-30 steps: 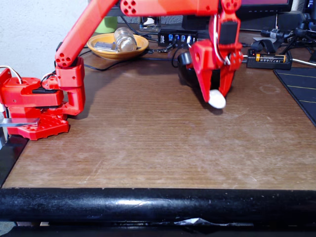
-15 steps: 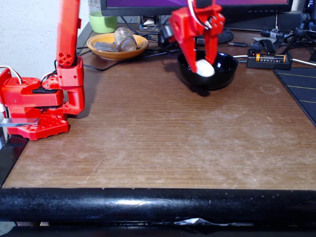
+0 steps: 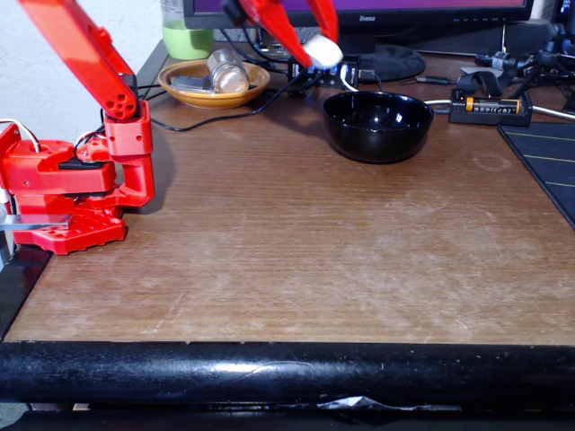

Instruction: Ramasse la gomme et mets-la dans le bol.

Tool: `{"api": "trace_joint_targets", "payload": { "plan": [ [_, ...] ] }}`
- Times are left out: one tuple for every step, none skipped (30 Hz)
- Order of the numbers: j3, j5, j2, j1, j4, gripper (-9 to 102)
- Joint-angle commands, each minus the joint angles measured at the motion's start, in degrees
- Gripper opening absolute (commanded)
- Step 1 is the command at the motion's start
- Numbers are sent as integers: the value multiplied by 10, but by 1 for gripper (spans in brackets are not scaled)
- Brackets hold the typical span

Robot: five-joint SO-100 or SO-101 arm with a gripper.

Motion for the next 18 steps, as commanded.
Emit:
{"api": "trace_joint_targets", "payload": {
  "plan": [
    [17,-4,99,-75,-18,-6],
    [16,0,101,-96,-18,-6],
    [14,3,100,-118,-15,-6],
    [9,8,96,-138,-13,-6],
    [1,11,90,-162,-10,-6],
    [-6,14,83,-184,-8,-6],
    [-16,20,72,-203,-5,-6],
    [-24,25,62,-221,-4,-6],
    [-28,27,56,-238,-6,-6],
    [-29,27,51,-250,-17,-6],
    [-28,31,47,-254,-33,-6],
    [-25,34,40,-254,-53,-6],
    [-25,34,30,-254,-67,-6],
    [-28,34,19,-252,-79,-6],
    [-33,39,7,-250,-87,-6],
    [-41,40,-9,-250,-88,-6],
    [-51,46,-25,-250,-85,-6],
    [-58,51,-39,-250,-84,-6]
  ]
}}
